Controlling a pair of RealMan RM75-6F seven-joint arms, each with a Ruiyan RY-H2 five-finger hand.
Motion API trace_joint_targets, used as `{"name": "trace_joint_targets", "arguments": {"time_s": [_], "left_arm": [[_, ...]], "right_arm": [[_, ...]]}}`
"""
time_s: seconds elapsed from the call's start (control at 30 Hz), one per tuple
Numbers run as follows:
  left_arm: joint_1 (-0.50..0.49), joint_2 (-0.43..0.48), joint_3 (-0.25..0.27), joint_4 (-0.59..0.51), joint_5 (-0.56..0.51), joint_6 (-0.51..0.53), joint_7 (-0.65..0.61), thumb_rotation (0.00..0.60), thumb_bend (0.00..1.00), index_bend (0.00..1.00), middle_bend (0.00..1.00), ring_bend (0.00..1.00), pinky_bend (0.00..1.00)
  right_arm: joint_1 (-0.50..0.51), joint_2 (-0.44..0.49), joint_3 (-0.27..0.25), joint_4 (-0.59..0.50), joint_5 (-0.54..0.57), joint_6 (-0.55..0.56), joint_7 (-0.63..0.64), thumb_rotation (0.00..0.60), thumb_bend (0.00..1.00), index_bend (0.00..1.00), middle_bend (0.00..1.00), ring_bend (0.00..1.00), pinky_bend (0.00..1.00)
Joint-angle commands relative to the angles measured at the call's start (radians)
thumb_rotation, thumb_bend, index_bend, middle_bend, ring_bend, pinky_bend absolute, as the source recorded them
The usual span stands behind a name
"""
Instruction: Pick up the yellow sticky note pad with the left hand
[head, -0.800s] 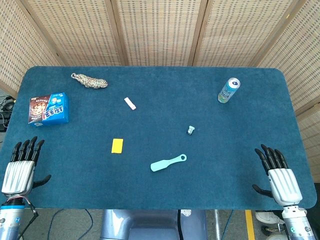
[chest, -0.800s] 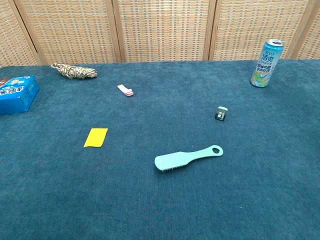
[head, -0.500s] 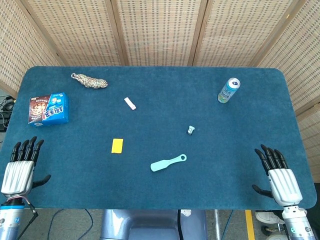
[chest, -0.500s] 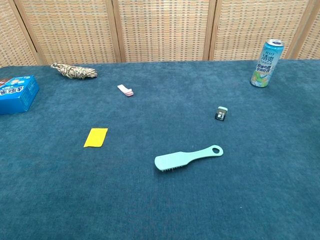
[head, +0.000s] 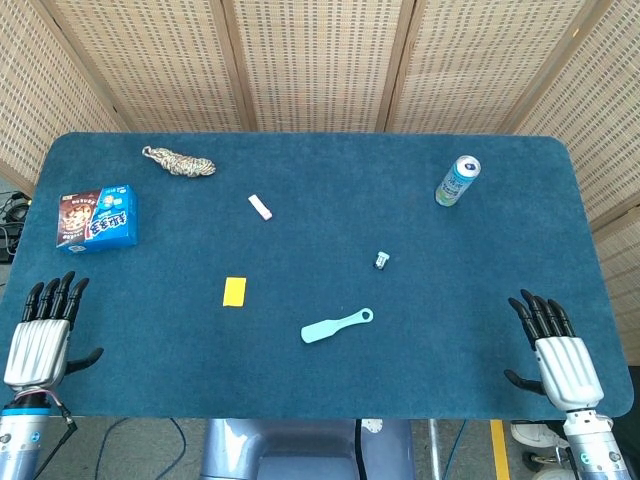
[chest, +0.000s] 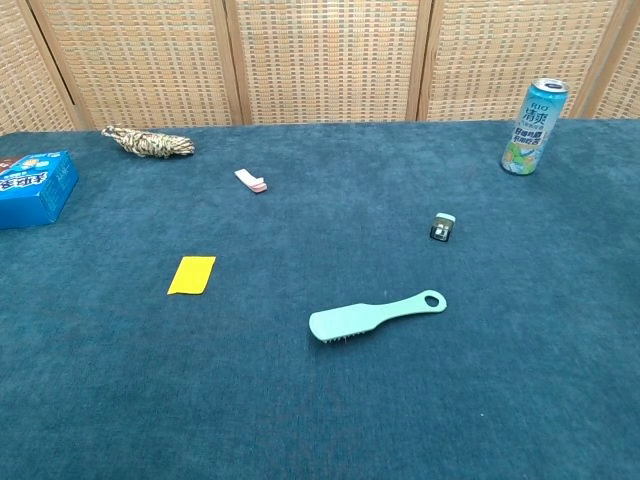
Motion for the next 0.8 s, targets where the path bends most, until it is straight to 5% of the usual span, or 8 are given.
{"name": "trace_joint_targets", "arguments": {"time_s": [0.03,0.53,0.8], "left_arm": [[-0.002,-0.002,0.001,0.000,-0.002,-0.005,-0.002,0.600,0.00,0.00,0.00,0.00,0.00],[-0.063,-0.040,0.003,0.026,-0.002,-0.105,0.000,0.600,0.00,0.00,0.00,0.00,0.00],[-0.177,-0.147,-0.051,0.109,-0.072,-0.246,0.021,0.600,0.04,0.00,0.00,0.00,0.00]], "right_arm": [[0.000,0.001,0.000,0.000,-0.001,0.000,0.002,0.600,0.00,0.00,0.00,0.00,0.00],[0.006,0.005,0.004,0.005,0.016,-0.017,0.023,0.600,0.00,0.00,0.00,0.00,0.00],[0.010,0.004,0.008,0.005,0.030,-0.027,0.022,0.600,0.00,0.00,0.00,0.00,0.00]]}}
